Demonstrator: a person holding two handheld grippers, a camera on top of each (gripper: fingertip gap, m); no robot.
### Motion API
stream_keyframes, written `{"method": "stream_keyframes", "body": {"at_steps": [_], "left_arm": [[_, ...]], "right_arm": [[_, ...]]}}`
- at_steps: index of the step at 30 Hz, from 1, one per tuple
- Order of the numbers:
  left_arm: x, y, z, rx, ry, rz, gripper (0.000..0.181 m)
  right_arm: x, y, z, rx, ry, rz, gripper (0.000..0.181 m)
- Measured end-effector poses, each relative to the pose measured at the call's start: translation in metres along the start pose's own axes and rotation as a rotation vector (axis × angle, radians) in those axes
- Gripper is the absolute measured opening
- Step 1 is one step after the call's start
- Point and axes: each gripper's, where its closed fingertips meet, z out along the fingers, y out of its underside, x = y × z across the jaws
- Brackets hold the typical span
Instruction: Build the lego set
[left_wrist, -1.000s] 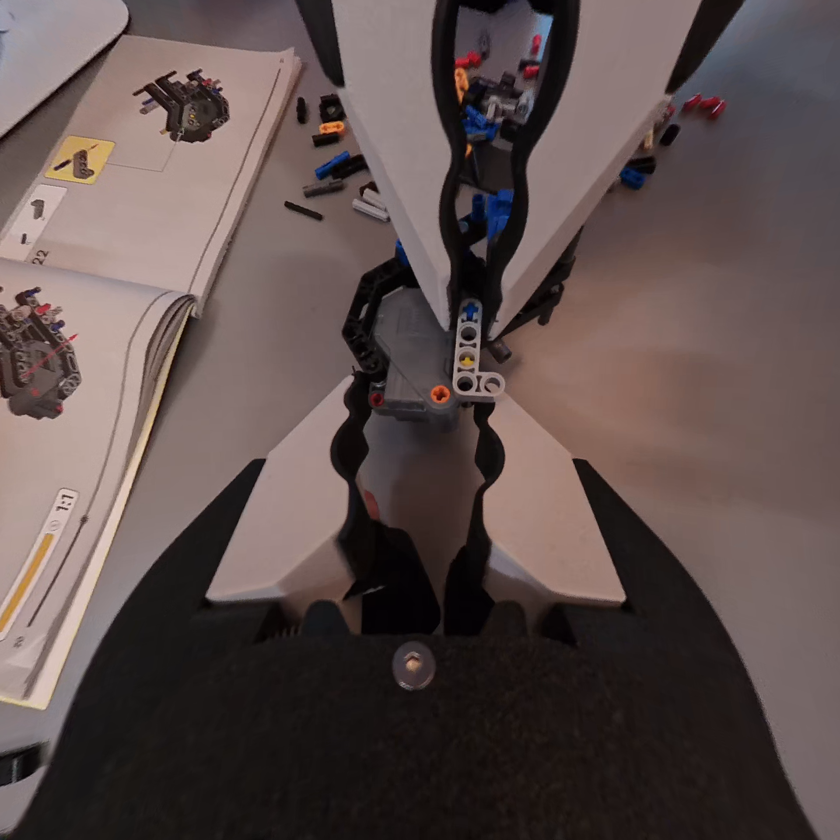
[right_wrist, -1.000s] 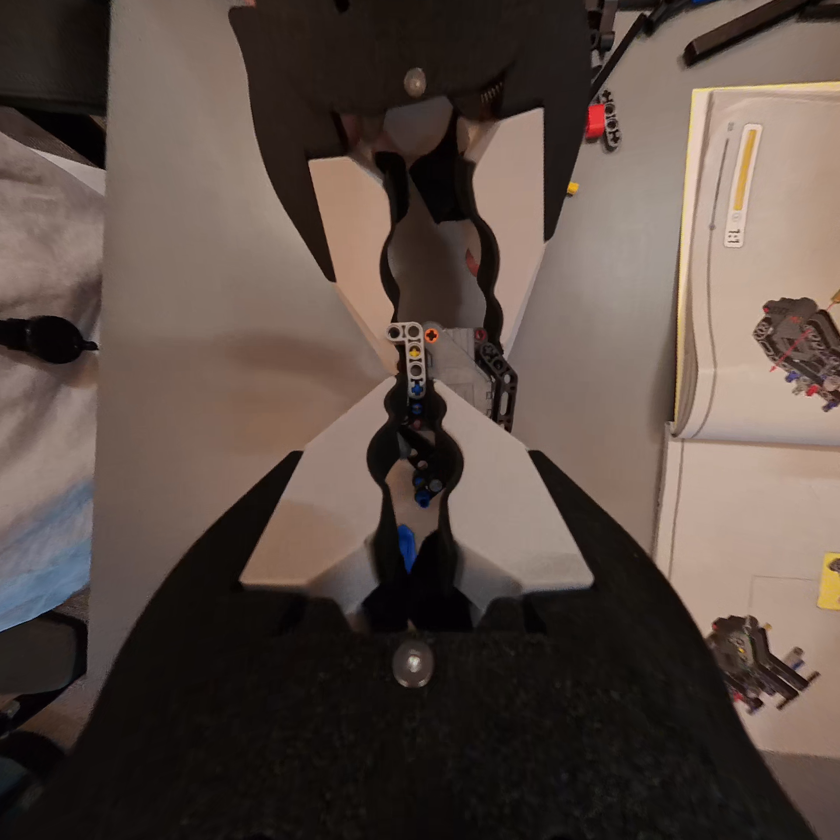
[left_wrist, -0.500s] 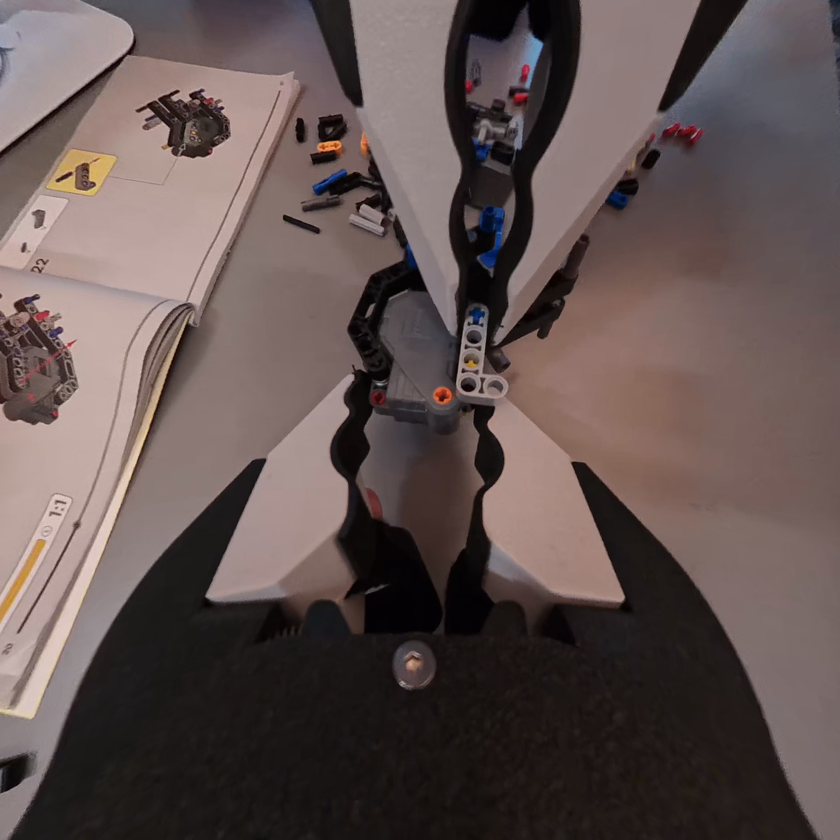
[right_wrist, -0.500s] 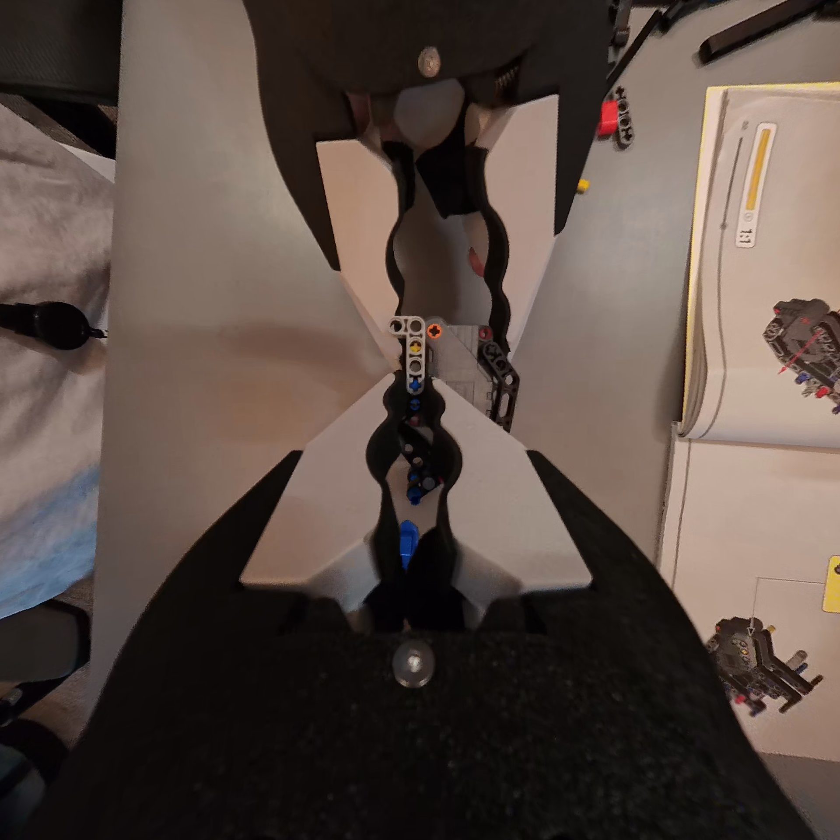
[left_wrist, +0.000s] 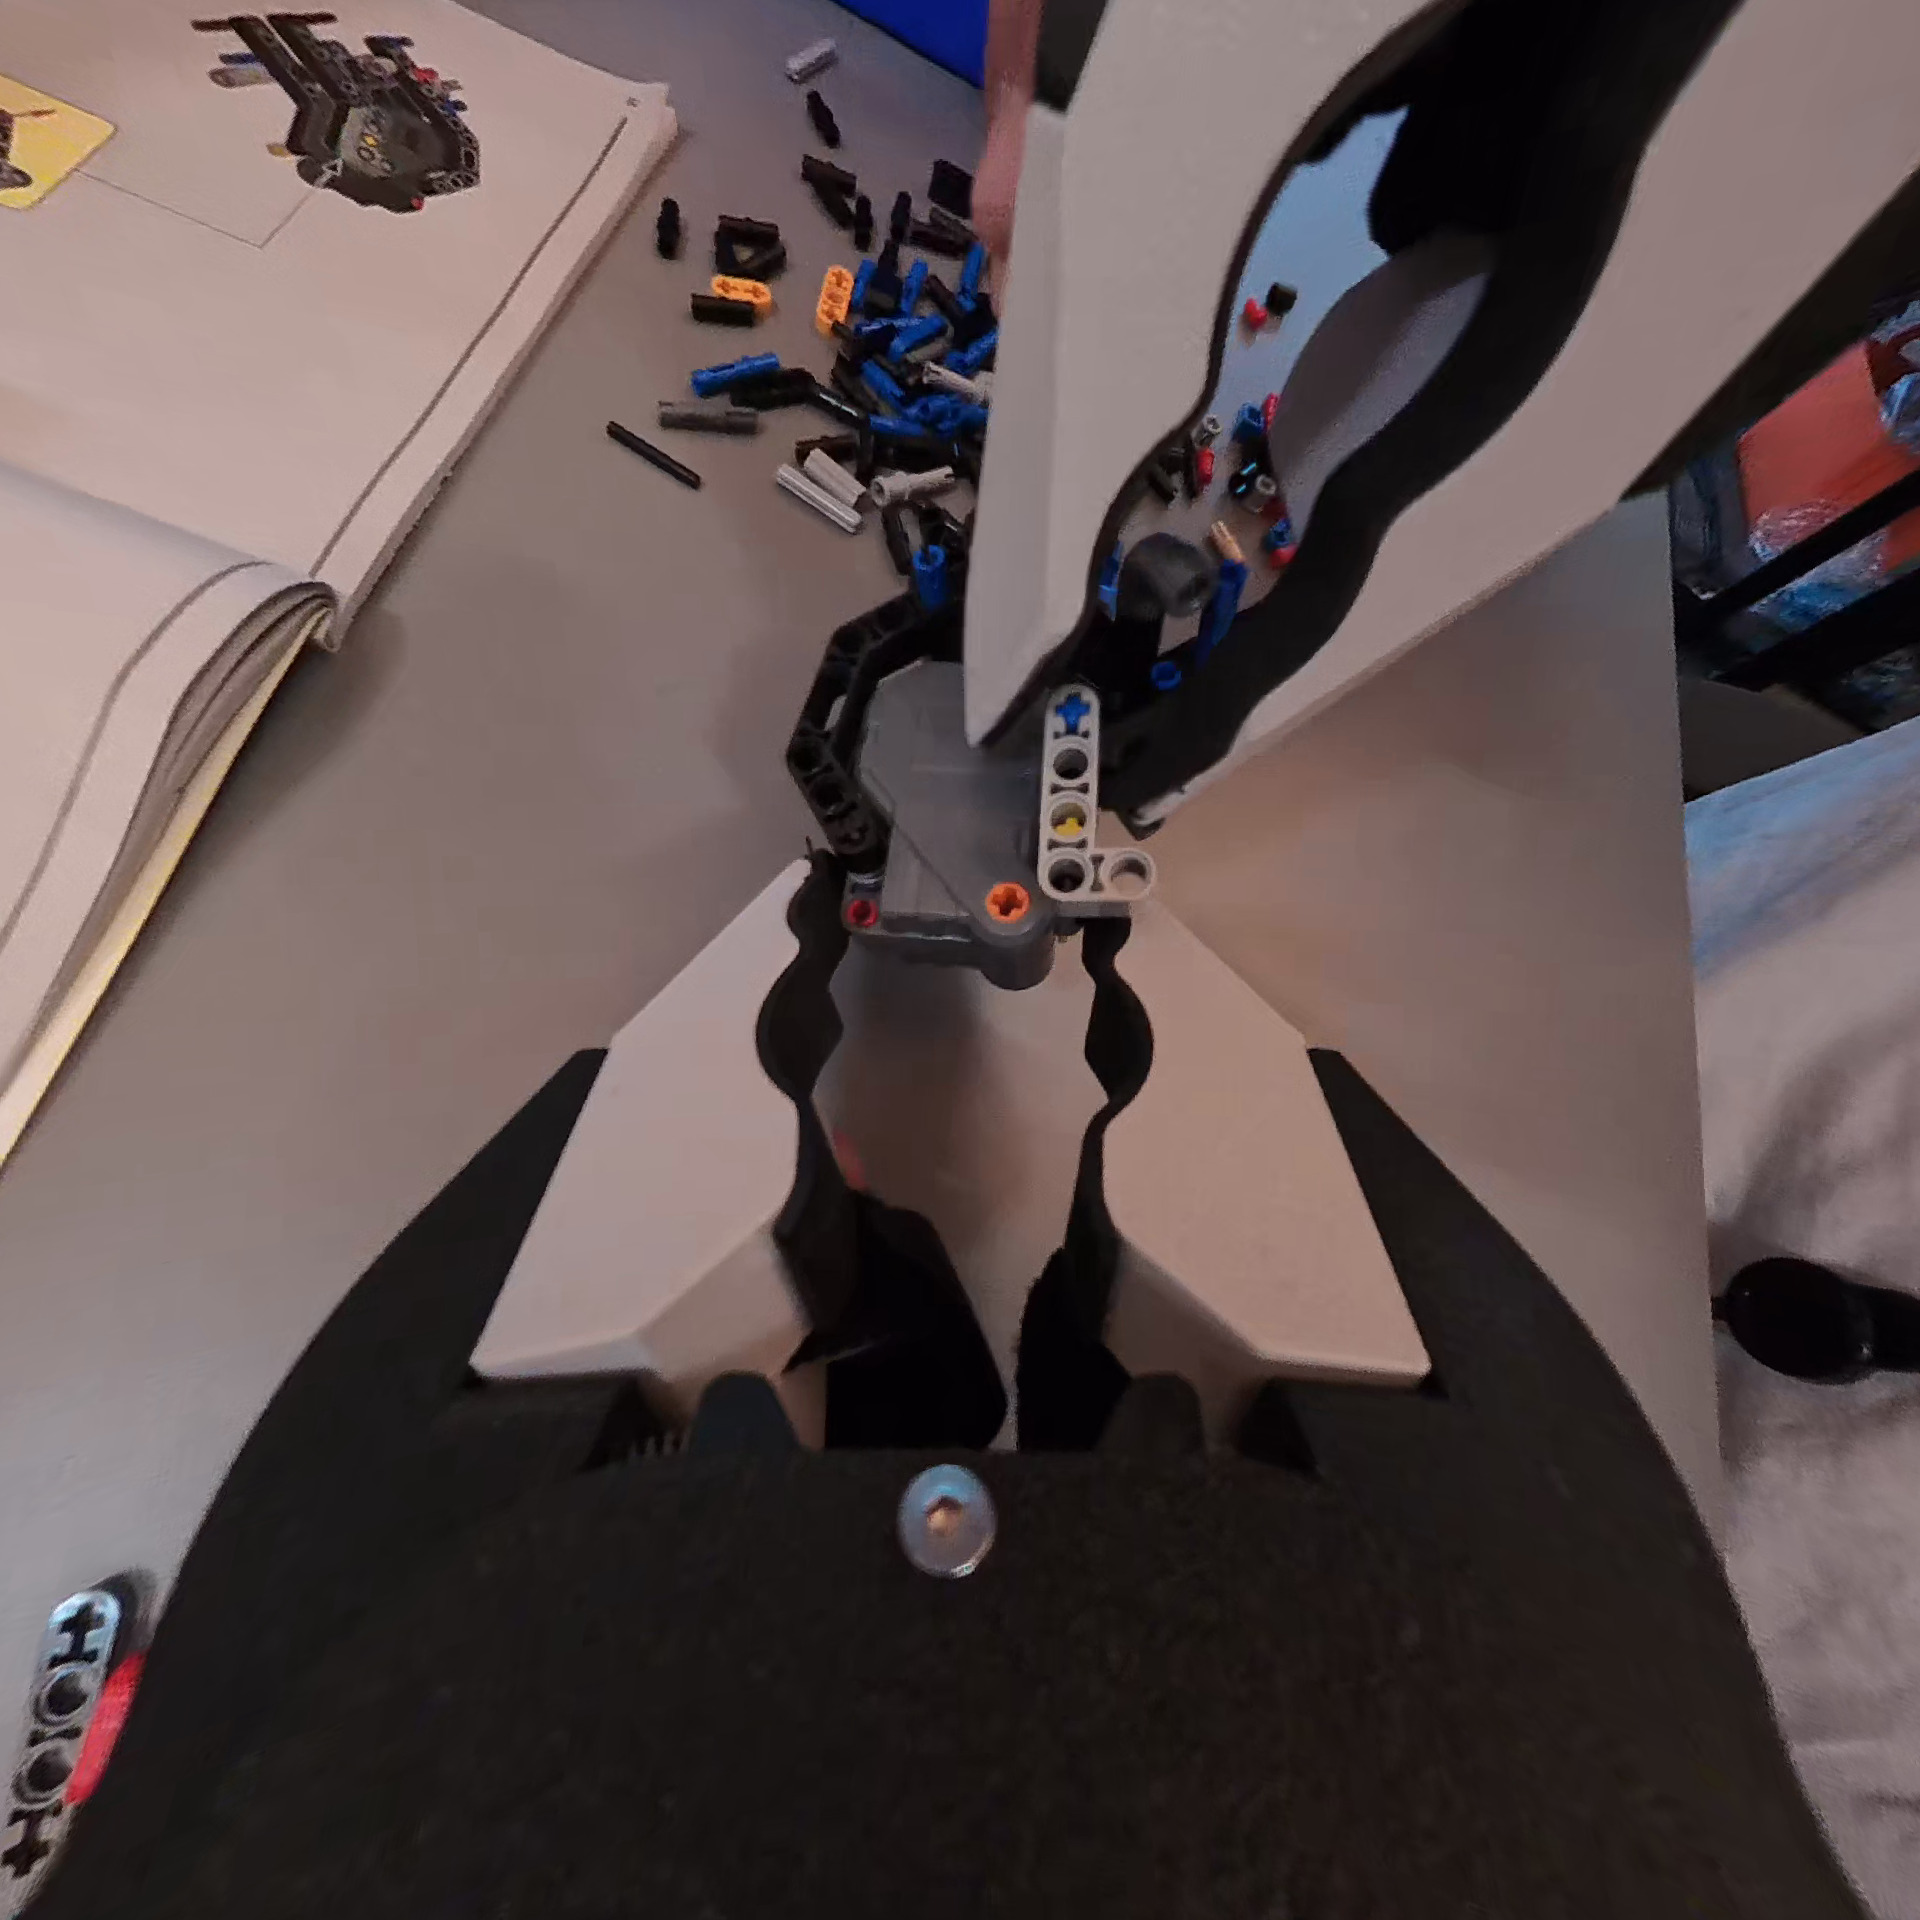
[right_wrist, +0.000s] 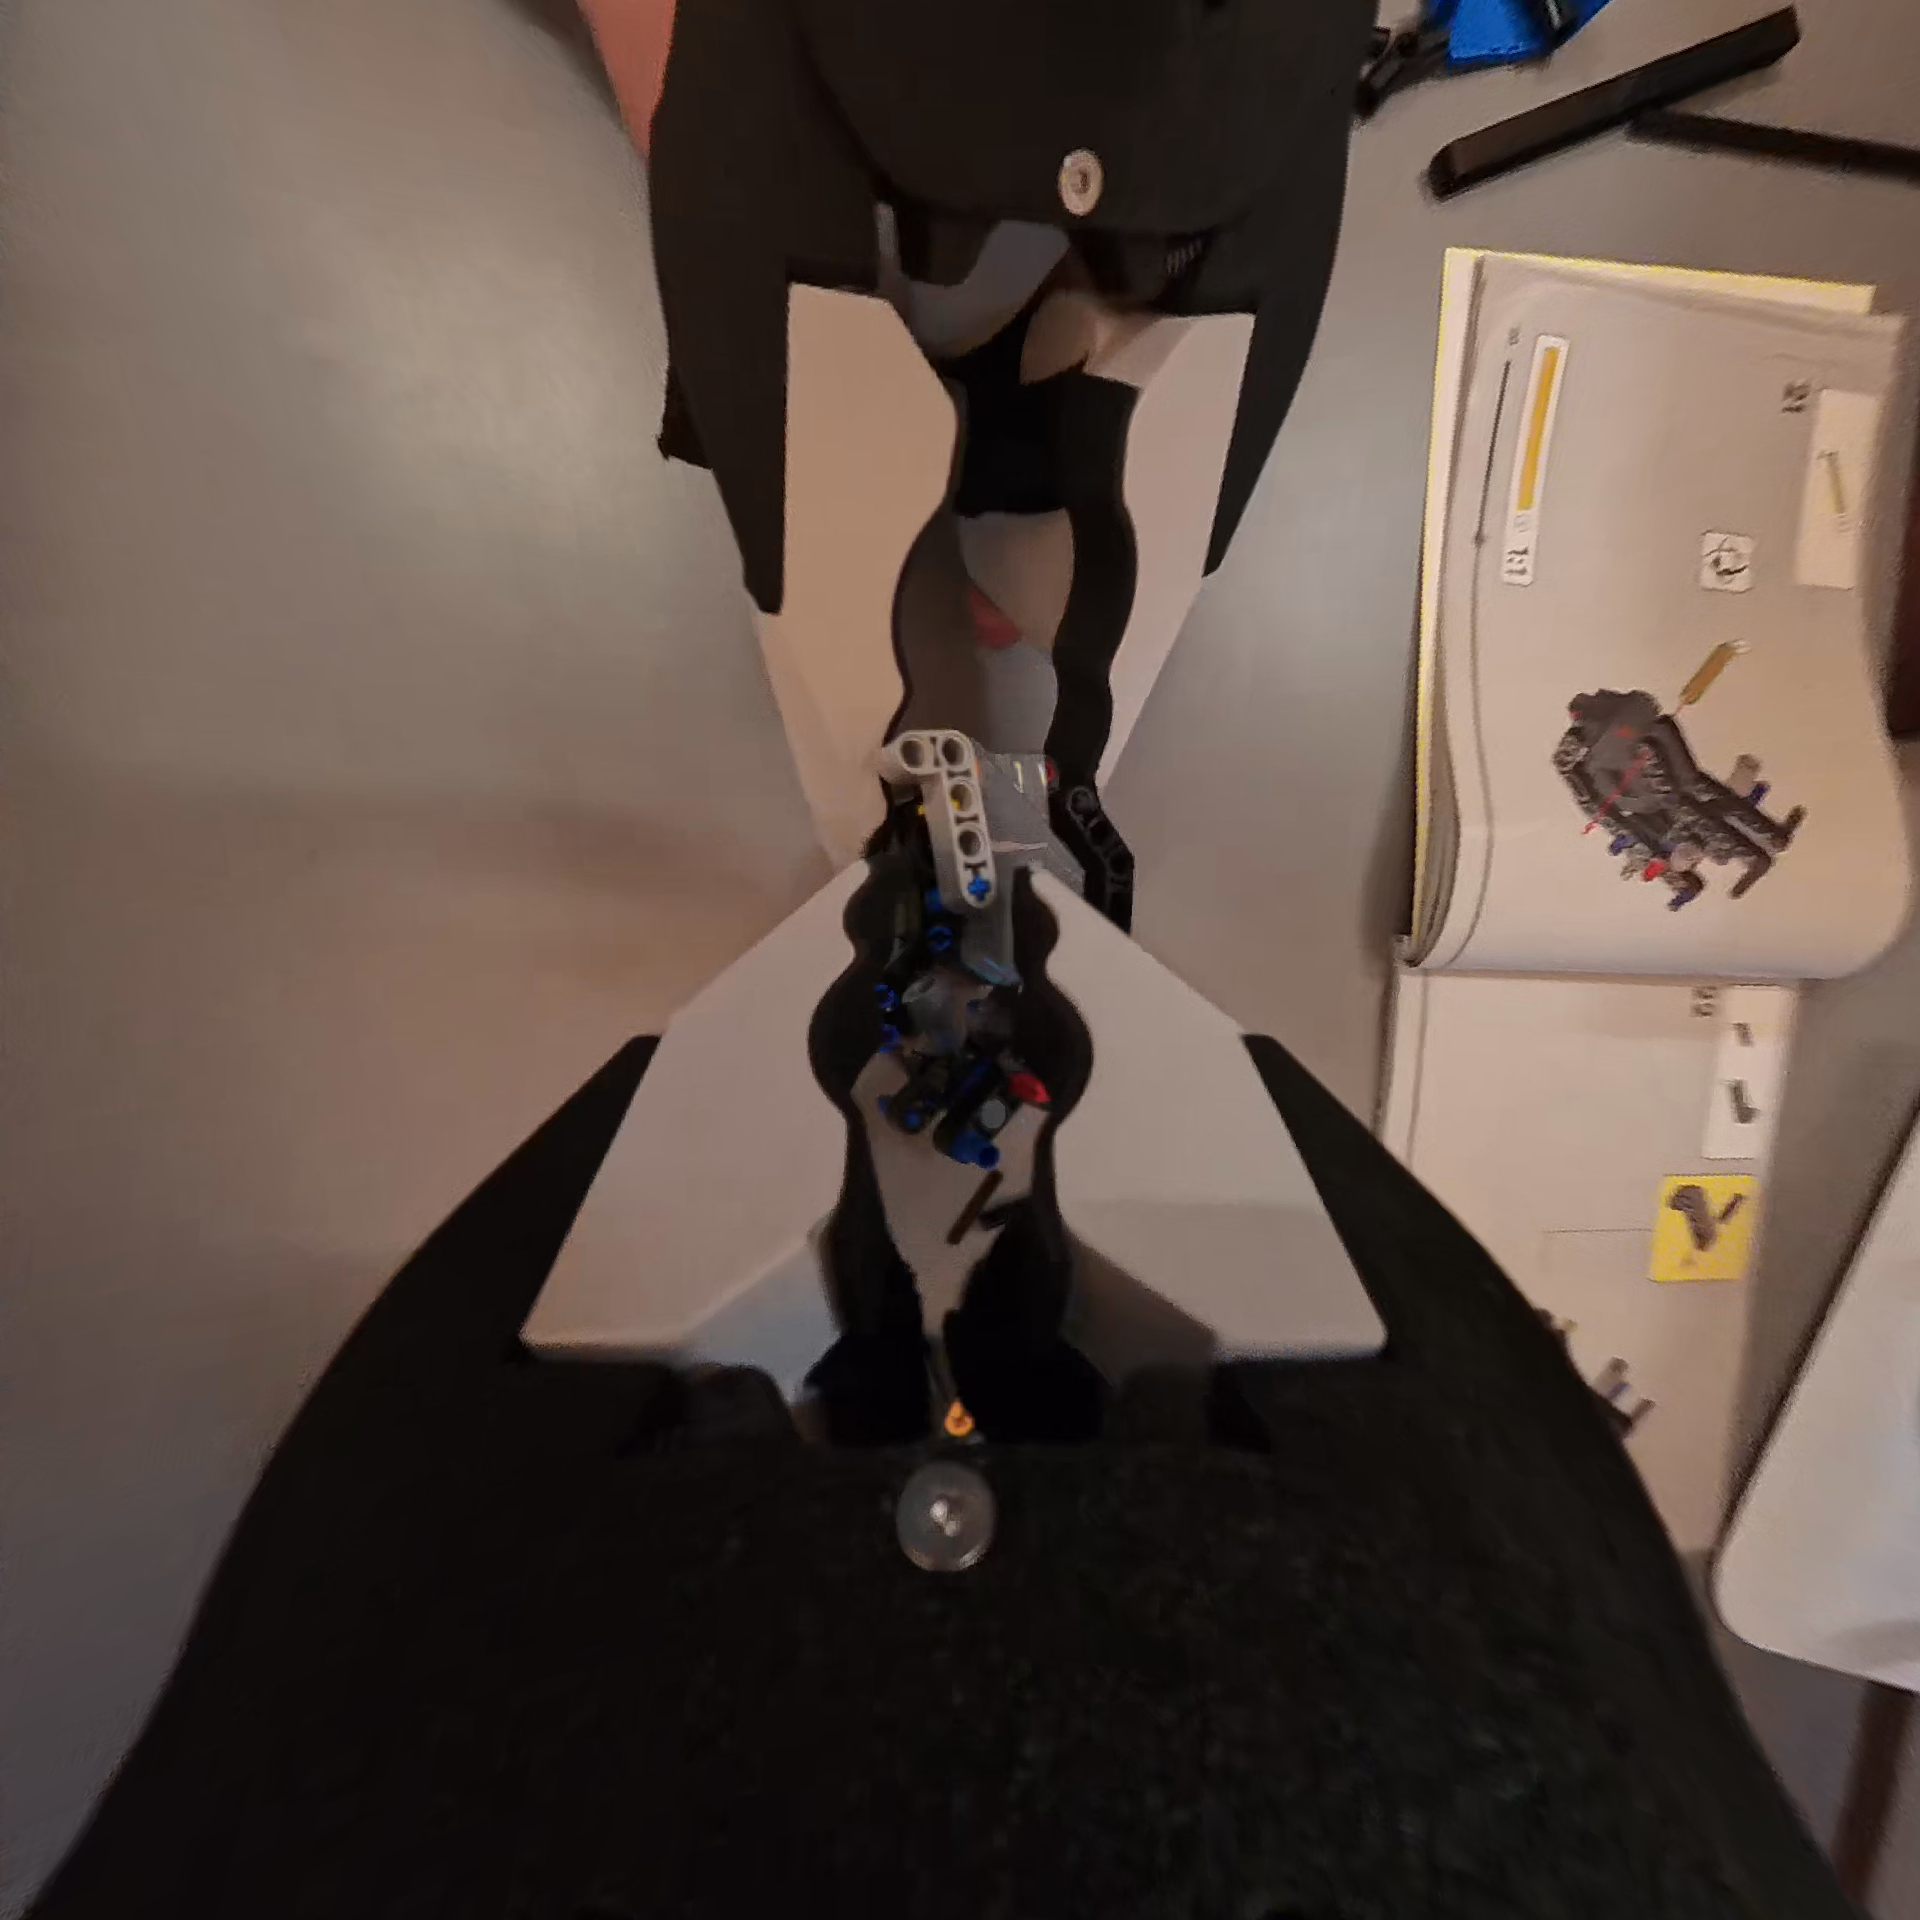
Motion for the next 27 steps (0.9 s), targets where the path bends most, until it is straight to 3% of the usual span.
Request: {"method": "stream_keyframes", "body": {"at_steps": [1,4,8,12,17,27], "left_arm": [[0.000,0.001,0.000,-0.004,-0.002,0.007,0.044],[0.002,0.003,0.001,-0.022,-0.005,0.017,0.044],[-0.001,0.007,0.002,-0.044,-0.019,0.016,0.044],[-0.003,0.003,-0.003,-0.024,-0.007,-0.026,0.044],[-0.005,0.002,-0.006,-0.018,-0.010,-0.066,0.044],[-0.009,0.004,-0.007,-0.020,-0.007,-0.131,0.044]], "right_arm": [[0.000,-0.001,0.000,-0.007,0.029,-0.025,0.023],[0.002,0.000,0.000,-0.047,0.134,-0.121,0.033],[-0.002,-0.001,0.002,-0.077,0.238,-0.237,0.027],[-0.006,0.001,0.008,-0.130,0.331,-0.328,0.050],[0.005,-0.001,0.008,-0.218,0.549,-0.465,0.051],[0.011,0.000,0.014,-0.233,0.717,-0.483,0.048]]}}
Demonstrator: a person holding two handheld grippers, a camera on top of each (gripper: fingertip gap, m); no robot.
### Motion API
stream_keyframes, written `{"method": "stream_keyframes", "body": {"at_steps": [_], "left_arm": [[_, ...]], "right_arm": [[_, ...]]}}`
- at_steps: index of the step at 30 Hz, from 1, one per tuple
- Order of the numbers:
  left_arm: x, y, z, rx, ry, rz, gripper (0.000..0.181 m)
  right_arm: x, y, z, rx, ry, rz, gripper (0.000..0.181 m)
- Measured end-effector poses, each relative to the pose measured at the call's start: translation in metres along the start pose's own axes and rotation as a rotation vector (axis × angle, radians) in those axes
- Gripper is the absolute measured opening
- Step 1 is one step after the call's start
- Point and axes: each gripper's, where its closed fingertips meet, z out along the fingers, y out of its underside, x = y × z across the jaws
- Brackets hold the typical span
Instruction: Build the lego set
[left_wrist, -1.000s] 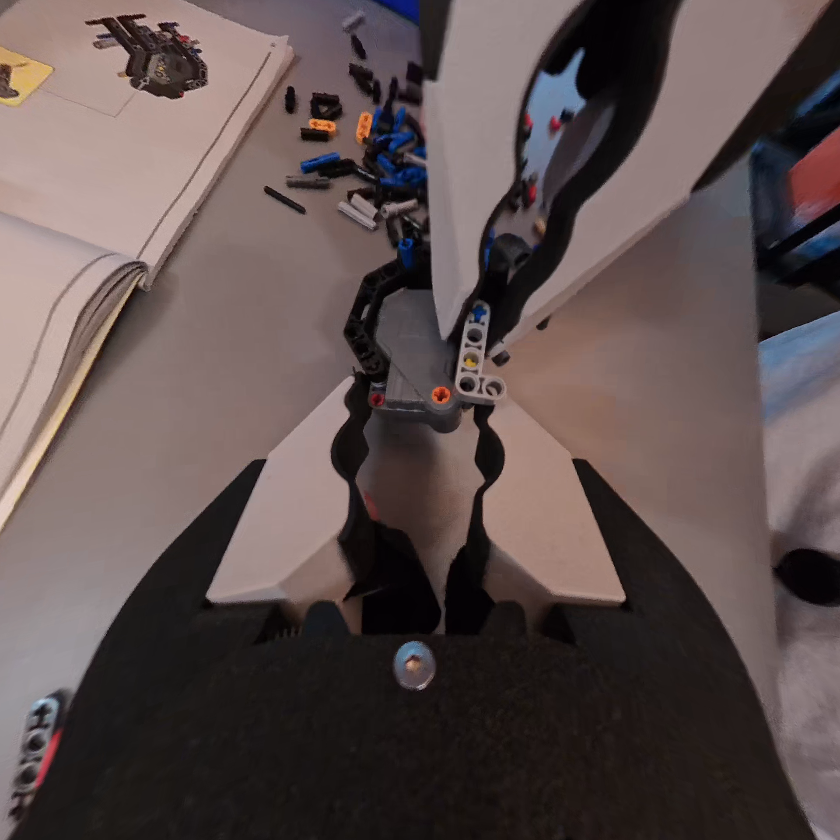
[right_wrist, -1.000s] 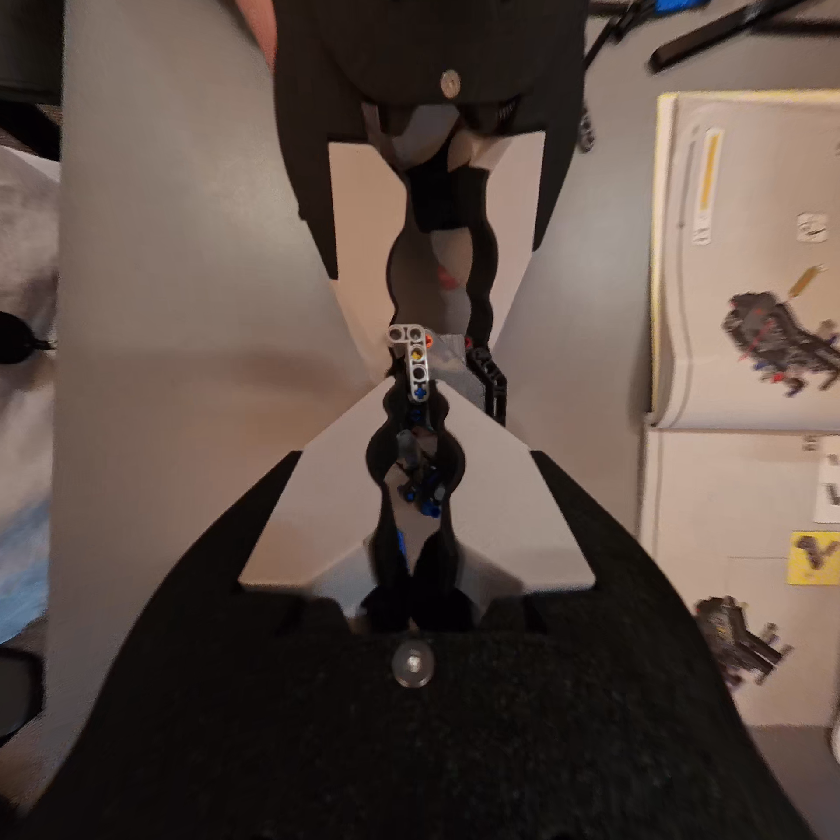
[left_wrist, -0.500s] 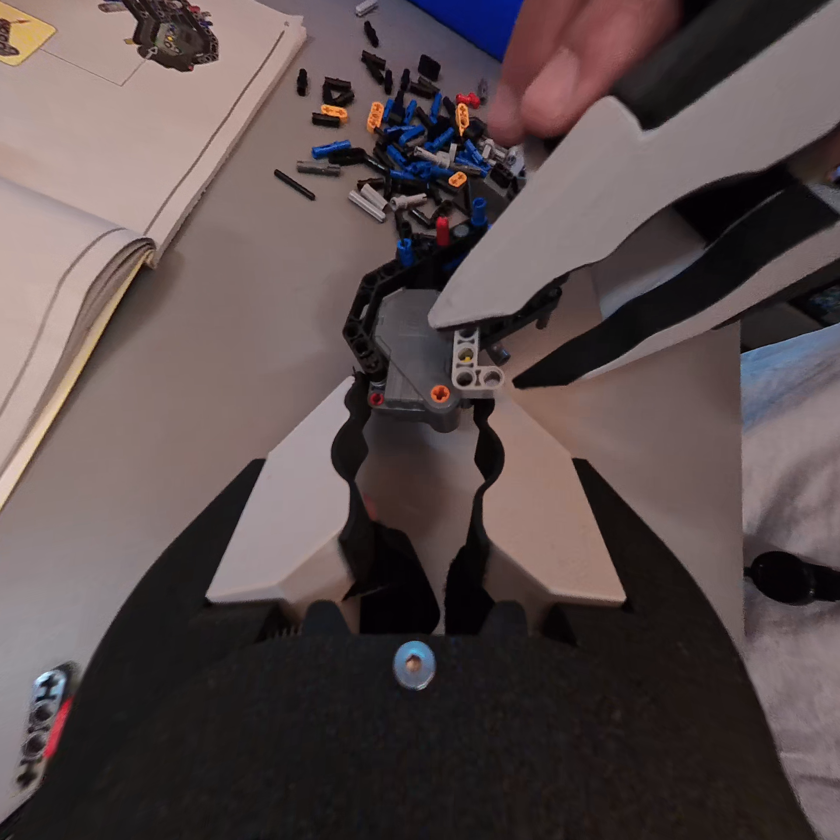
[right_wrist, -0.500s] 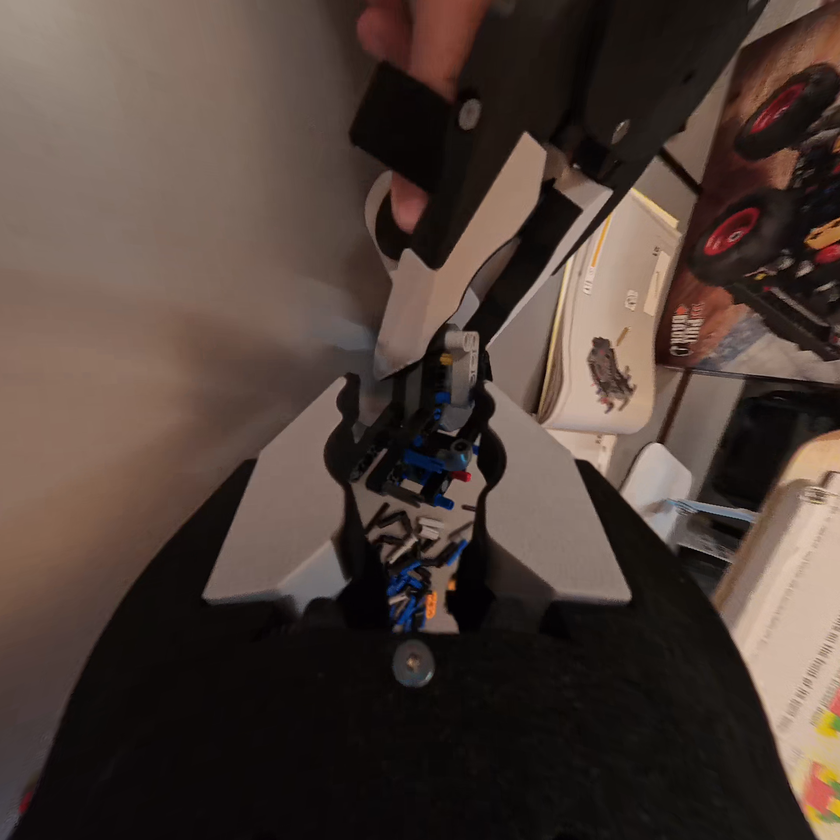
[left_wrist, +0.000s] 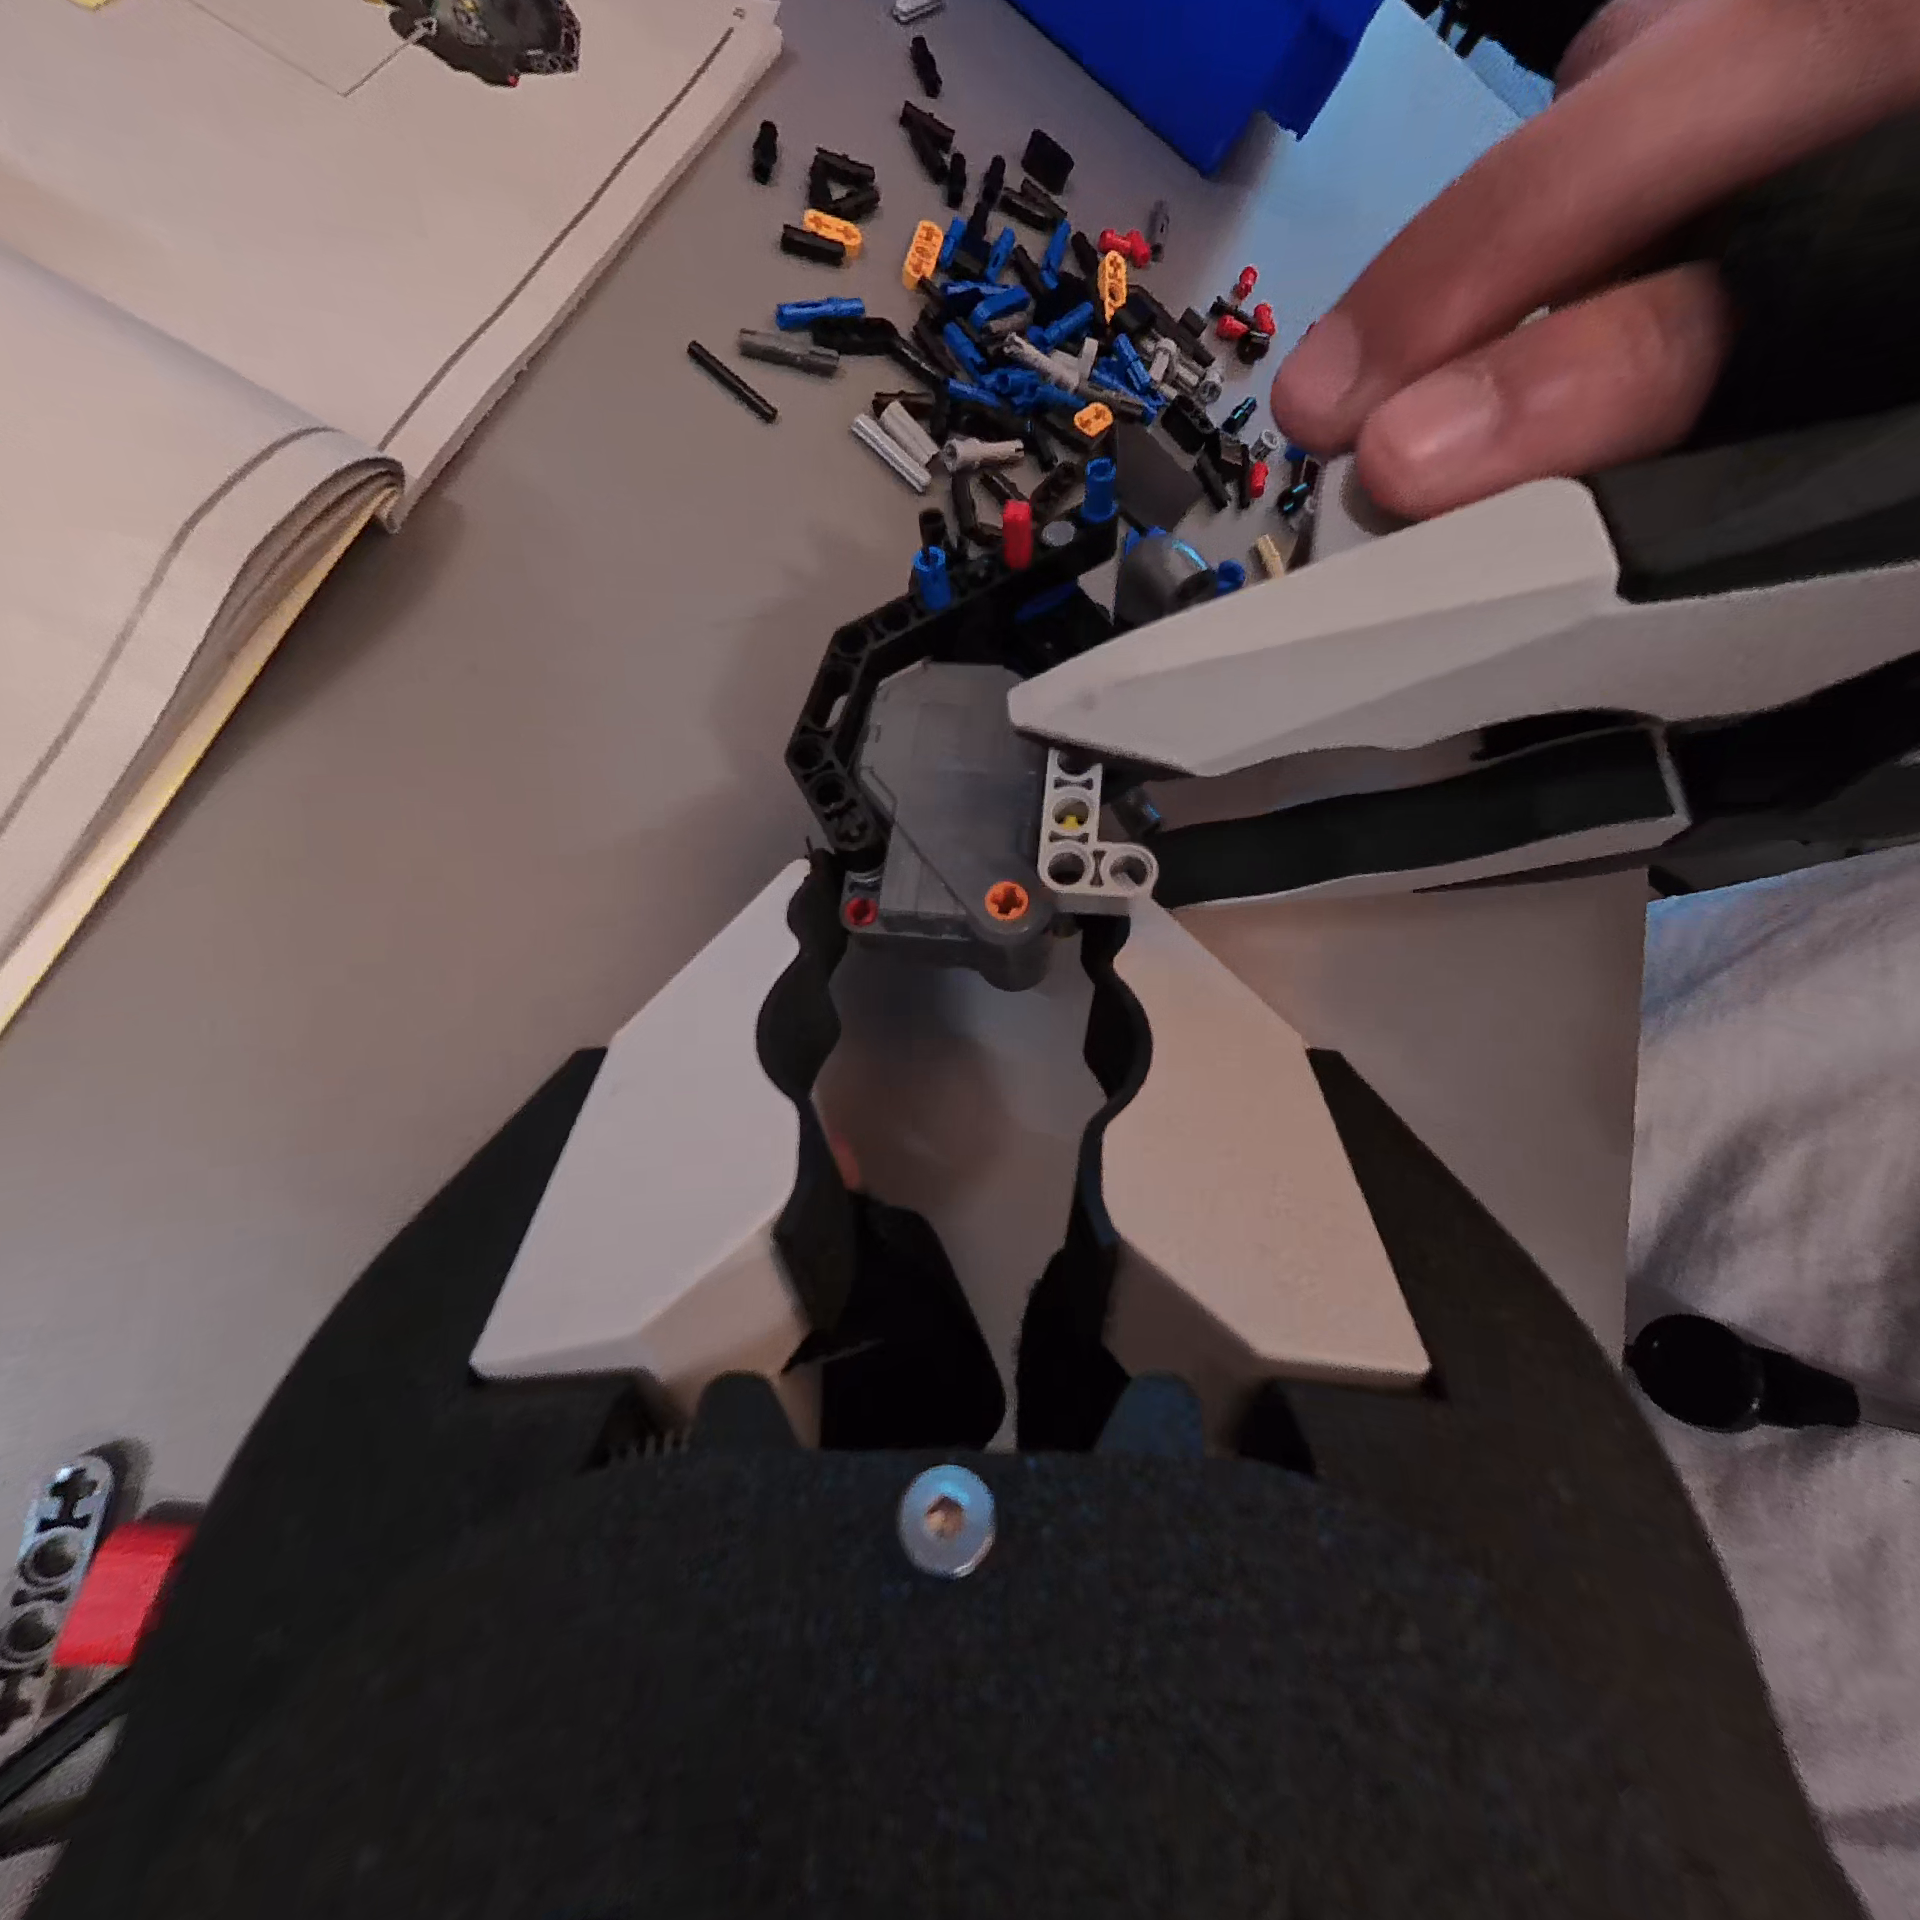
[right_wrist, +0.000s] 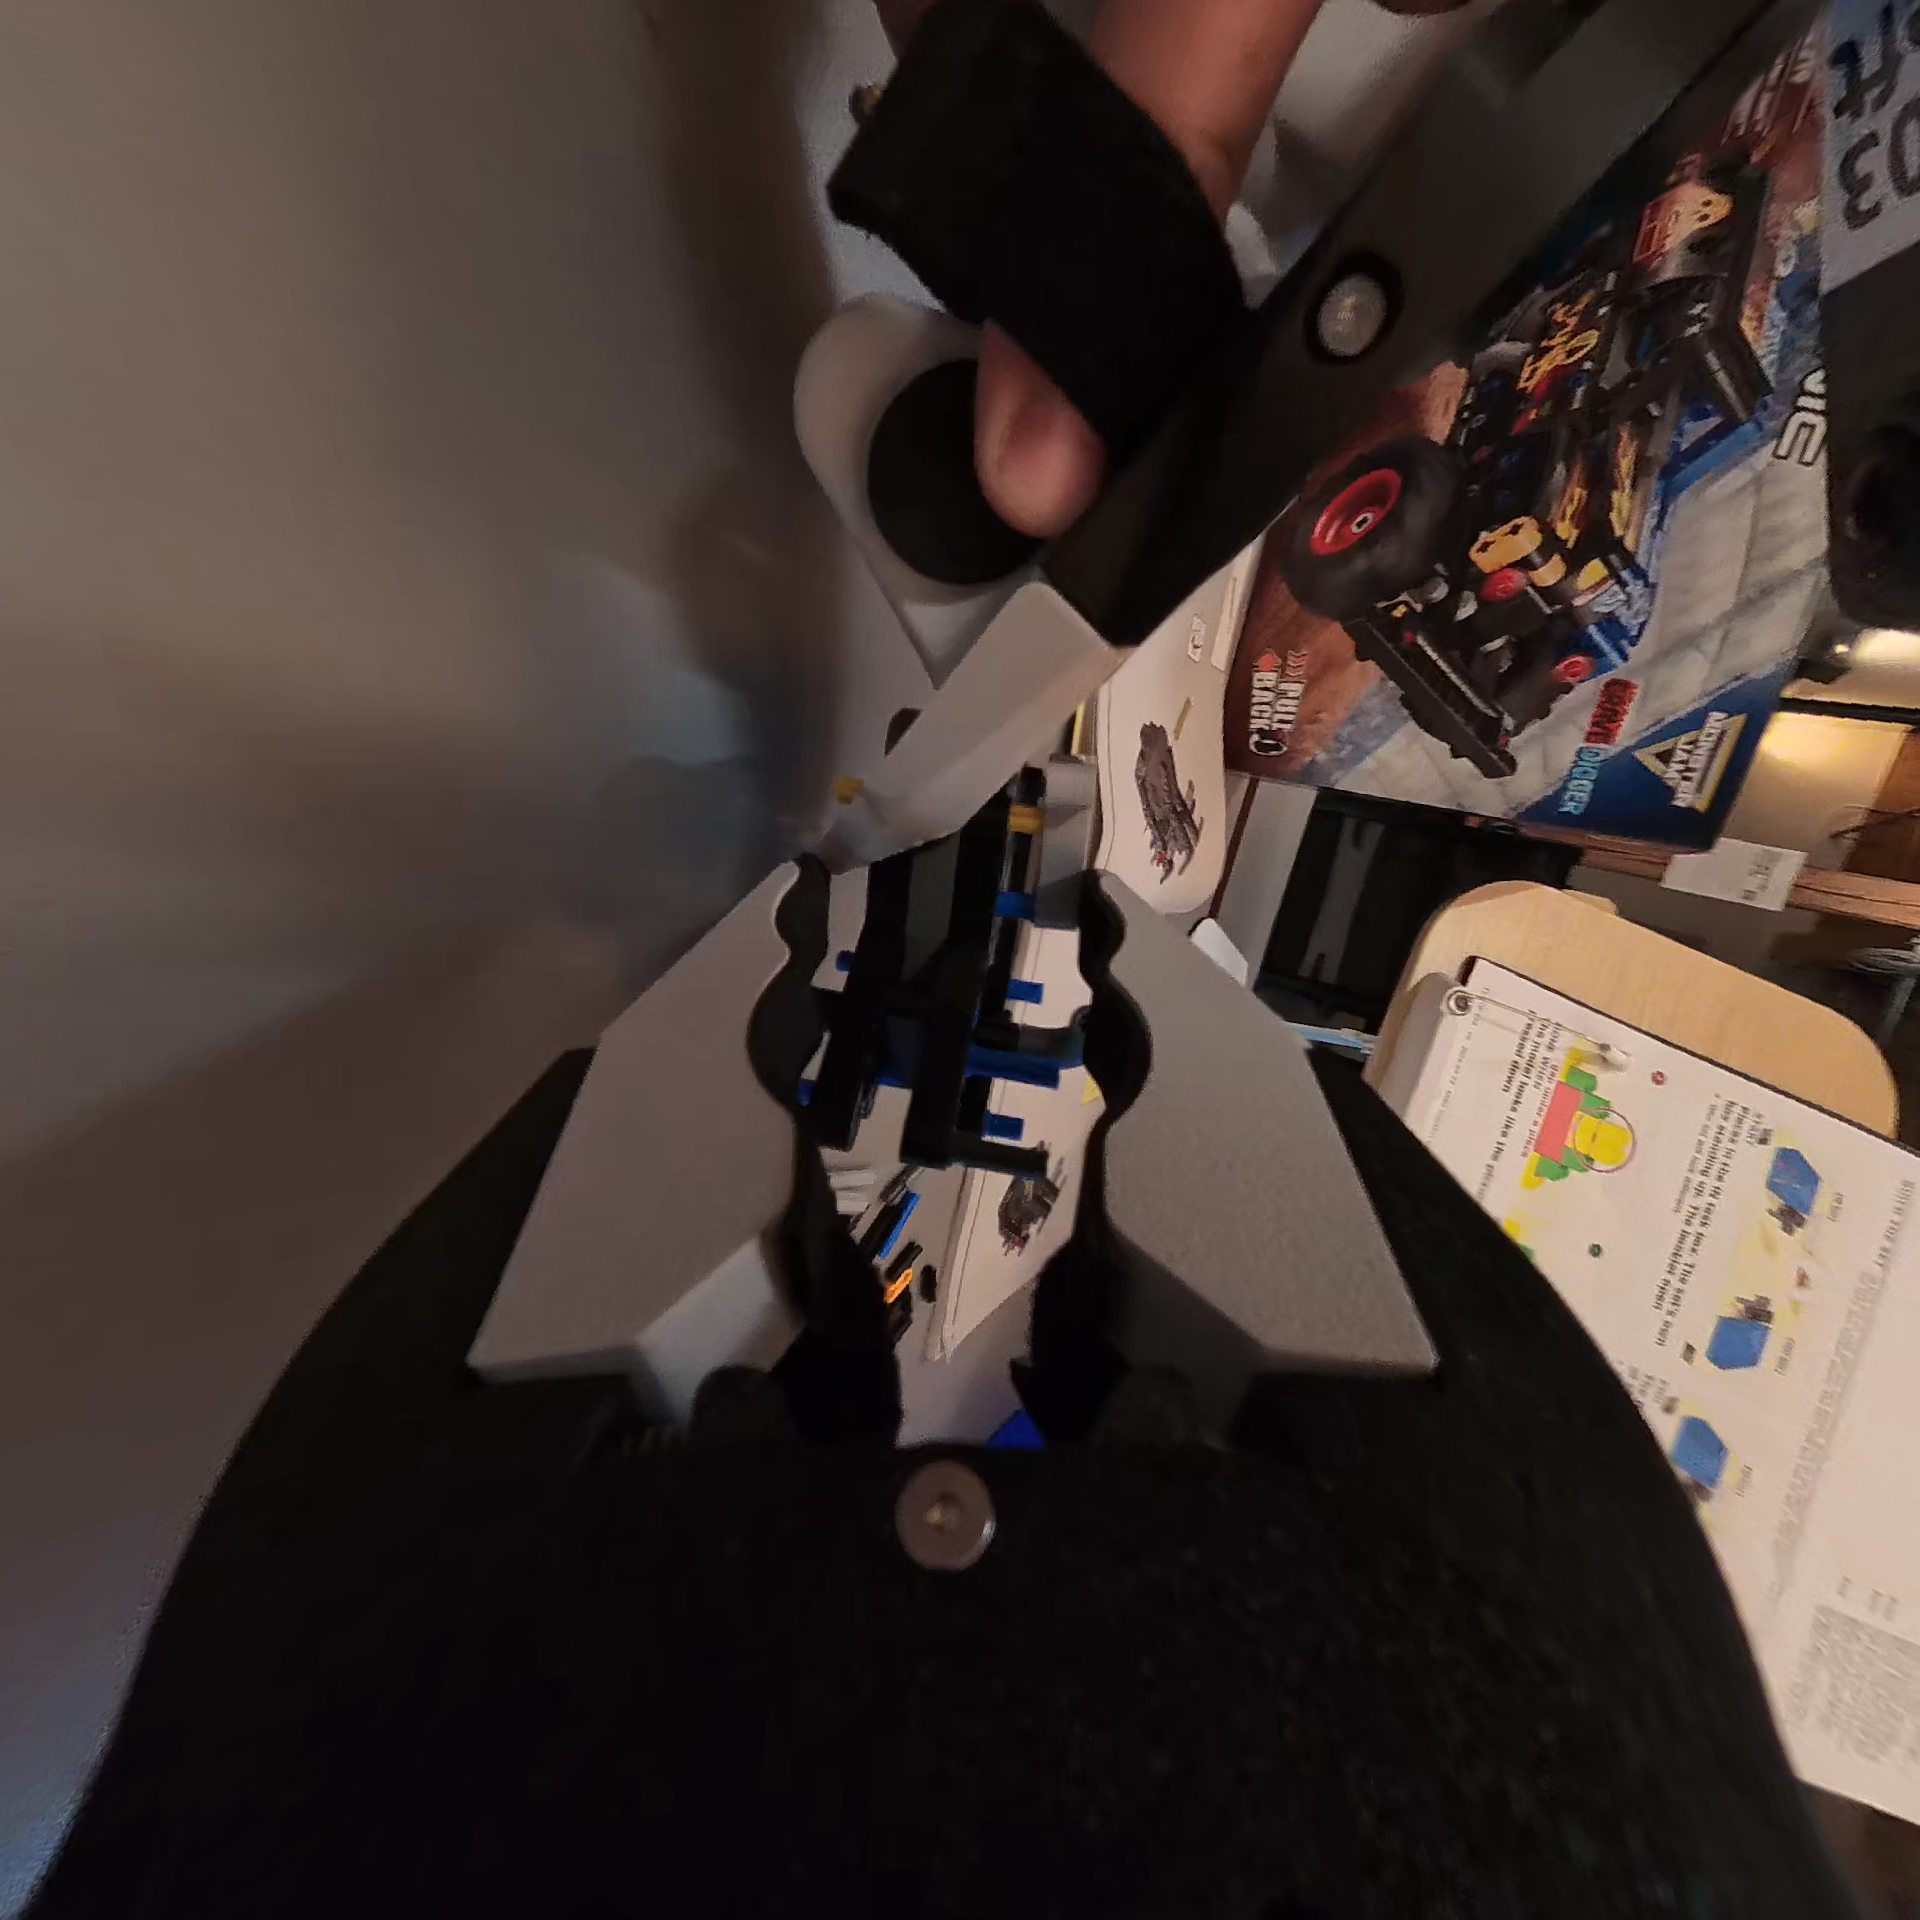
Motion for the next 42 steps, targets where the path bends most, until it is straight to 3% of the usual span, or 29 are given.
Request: {"method": "stream_keyframes", "body": {"at_steps": [7,15,33,42], "left_arm": [[-0.004,0.001,0.000,-0.006,-0.039,0.009,0.043],[-0.005,-0.004,-0.001,0.020,-0.074,0.059,0.043],[-0.010,0.004,0.005,0.004,-0.013,-0.048,0.043],[-0.013,-0.005,0.000,0.027,-0.126,0.090,0.043]], "right_arm": [[0.000,0.000,0.002,0.010,0.120,-0.014,0.046],[0.004,0.003,0.002,0.013,0.152,0.004,0.045],[-0.002,0.003,0.008,0.047,0.164,0.002,0.046],[0.005,0.003,0.007,0.089,0.210,0.056,0.047]]}}
